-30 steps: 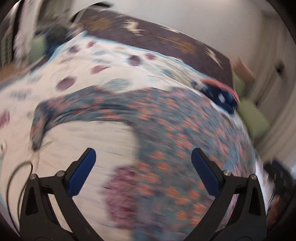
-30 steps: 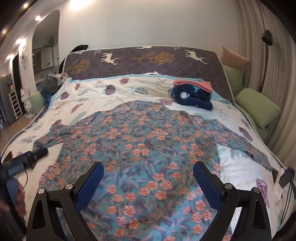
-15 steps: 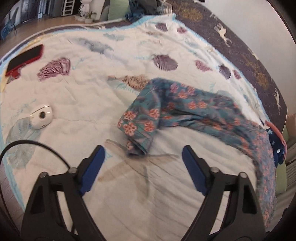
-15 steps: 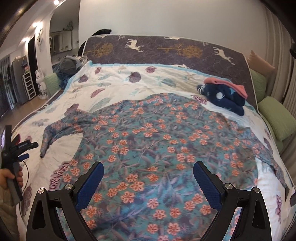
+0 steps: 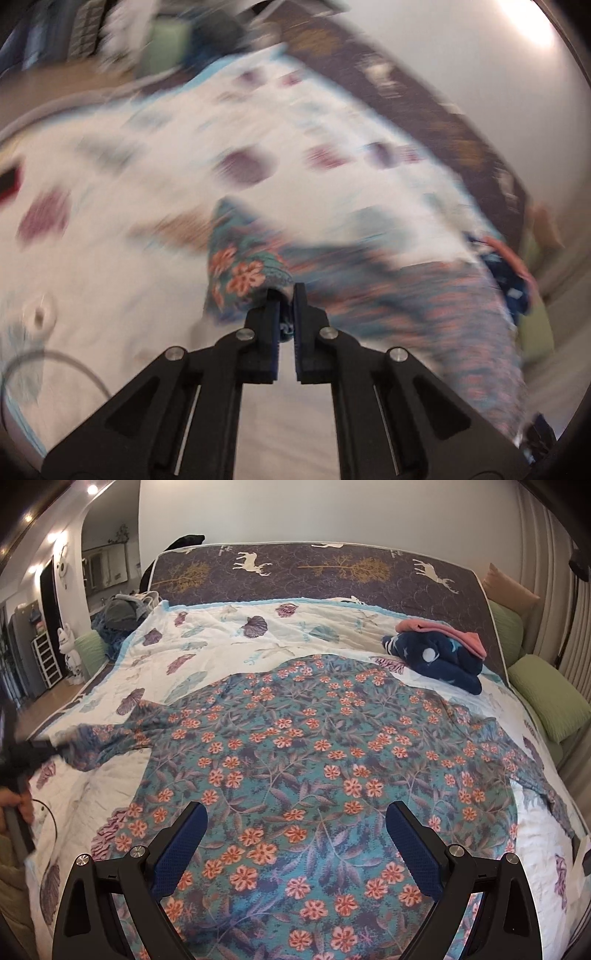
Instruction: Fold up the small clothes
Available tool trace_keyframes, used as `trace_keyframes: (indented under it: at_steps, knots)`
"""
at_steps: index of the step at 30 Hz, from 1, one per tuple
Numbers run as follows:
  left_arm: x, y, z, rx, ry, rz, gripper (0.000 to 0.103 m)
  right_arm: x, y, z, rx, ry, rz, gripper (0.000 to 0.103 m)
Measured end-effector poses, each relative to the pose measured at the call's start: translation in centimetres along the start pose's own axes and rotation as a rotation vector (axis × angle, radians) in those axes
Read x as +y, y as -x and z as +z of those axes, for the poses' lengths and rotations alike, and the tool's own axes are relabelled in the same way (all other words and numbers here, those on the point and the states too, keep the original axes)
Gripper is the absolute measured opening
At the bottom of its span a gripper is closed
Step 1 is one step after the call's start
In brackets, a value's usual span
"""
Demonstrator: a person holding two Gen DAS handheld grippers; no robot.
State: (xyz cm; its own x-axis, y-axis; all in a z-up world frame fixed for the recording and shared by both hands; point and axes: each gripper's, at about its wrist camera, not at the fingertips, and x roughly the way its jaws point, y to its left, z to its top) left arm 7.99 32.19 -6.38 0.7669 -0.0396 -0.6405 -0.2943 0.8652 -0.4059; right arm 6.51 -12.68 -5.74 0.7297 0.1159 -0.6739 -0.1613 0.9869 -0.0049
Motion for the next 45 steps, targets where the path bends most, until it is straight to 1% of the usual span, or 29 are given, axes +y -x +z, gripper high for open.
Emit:
trace_keyframes:
  at_steps: [2, 4, 5, 7, 9, 10, 12, 13, 14, 15, 16, 17, 18, 19, 20, 21, 23, 25, 27, 28, 29, 30, 32, 33, 34, 37, 40, 42, 45]
  knots:
    - [-4.6, 1.7, 1.2, -0.032, -0.117, -0.088, 0.007, -0.1, 0.0, 0.0, -0.006, -0.01, 0.016, 0.099]
    - [-10.2, 3.2, 1.8, -0.032, -0.232, -0.206, 0.007, -0.4, 0.2, 0.0, -0.019, -0.018, 0.024, 0.099]
    - [-13.5, 3.8, 1.6, -0.018, -0.293, -0.279, 0.007, -0.6, 0.3, -0.1, -0.026, -0.024, 0.027, 0.099]
    - [-18.1, 4.2, 0.9, 0.022, -0.368, -0.388, 0.007, -1.3, 0.7, -0.2, -0.039, -0.04, 0.03, 0.099]
    - [-23.0, 3.8, -0.6, 0.09, -0.437, -0.495, 0.007, -2.4, 1.2, -0.4, -0.051, -0.062, 0.021, 0.099]
    - [-25.0, 3.4, -1.7, 0.123, -0.466, -0.531, 0.007, -3.4, 1.4, -0.6, -0.057, -0.08, 0.009, 0.099]
    - [-28.5, 2.2, -3.7, 0.174, -0.52, -0.578, 0.007, -4.8, 1.8, -0.9, -0.058, -0.112, -0.006, 0.099]
    - [-29.9, 1.5, -4.8, 0.199, -0.541, -0.595, 0.009, -6.2, 1.9, -1.1, -0.053, -0.147, -0.011, 0.099]
    - [-30.9, 1.1, -5.7, 0.227, -0.554, -0.607, 0.012, -7.1, 2.0, -1.3, -0.048, -0.172, -0.011, 0.099]
    - [-31.9, 0.6, -6.8, 0.284, -0.57, -0.611, 0.024, -8.0, 2.1, -1.6, -0.041, -0.2, -0.01, 0.099]
    - [-32.2, 0.4, -7.5, 0.322, -0.575, -0.609, 0.035, -9.0, 2.2, -1.8, -0.03, -0.228, -0.007, 0.099]
    - [-32.1, 0.6, -7.8, 0.329, -0.579, -0.609, 0.04, -10.0, 2.3, -2.1, -0.018, -0.252, -0.003, 0.099]
    - [-31.9, 1.5, -8.1, 0.303, -0.588, -0.604, 0.049, -10.6, 2.3, -2.3, -0.01, -0.258, -0.003, 0.099]
    - [-31.1, 2.4, -8.1, 0.247, -0.603, -0.572, 0.06, -11.1, 2.3, -2.6, -0.001, -0.252, -0.006, 0.099]
    - [-30.1, 3.4, -8.0, 0.201, -0.607, -0.533, 0.065, -11.5, 2.2, -2.8, 0.009, -0.233, -0.015, 0.099]
    - [-28.6, 4.1, -7.5, 0.143, -0.595, -0.456, 0.069, -11.6, 2.1, -2.9, 0.016, -0.217, -0.02, 0.099]
    - [-25.4, 4.6, -6.8, 0.102, -0.546, -0.365, 0.07, -11.8, 1.7, -3.0, 0.034, -0.189, -0.007, 0.099]
    - [-21.6, 4.1, -6.1, 0.111, -0.48, -0.288, 0.07, -12.0, 1.0, -2.7, 0.044, -0.188, 0.044, 0.099]
    - [-17.7, 3.1, -5.8, 0.132, -0.412, -0.167, 0.07, -12.1, 0.0, -2.2, 0.058, -0.202, 0.103, 0.097]
    - [-15.5, 2.5, -5.9, 0.147, -0.379, -0.102, 0.07, -12.1, -0.6, -1.8, 0.066, -0.211, 0.14, 0.094]
    - [-14.6, 1.8, -6.1, 0.158, -0.361, -0.067, 0.07, -12.2, -1.2, -1.5, 0.074, -0.22, 0.171, 0.087]
    - [-13.1, 1.0, -6.6, 0.175, -0.338, -0.034, 0.07, -12.3, -1.7, -1.2, 0.088, -0.23, 0.194, 0.083]
    - [-11.4, 0.1, -7.1, 0.202, -0.304, -0.002, 0.07, -12.4, -3.2, -0.5, 0.126, -0.25, 0.264, 0.072]
    - [-10.6, -0.3, -7.3, 0.215, -0.283, 0.004, 0.07, -12.5, -3.9, -0.3, 0.142, -0.259, 0.286, 0.07]
    - [-10.1, -0.7, -7.4, 0.223, -0.272, 0.008, 0.07, -12.8, -5.1, 0.1, 0.167, -0.278, 0.3, 0.065]
    - [-10.5, -2.5, -7.8, 0.237, -0.275, 0.008, 0.07, -13.4, -7.4, 1.0, 0.206, -0.309, 0.302, 0.059]
    - [-11.4, -3.7, -8.1, 0.239, -0.312, -0.006, 0.07, -13.8, -9.6, 2.2, 0.236, -0.319, 0.294, 0.057]
    - [-12.3, -4.9, -8.0, 0.24, -0.337, 0.0, 0.07, -14.2, -10.9, 2.7, 0.256, -0.328, 0.269, 0.056]
    - [-12.8, -6.0, -7.8, 0.244, -0.343, -0.002, 0.07, -14.5, -12.2, 3.1, 0.27, -0.344, 0.268, 0.056]
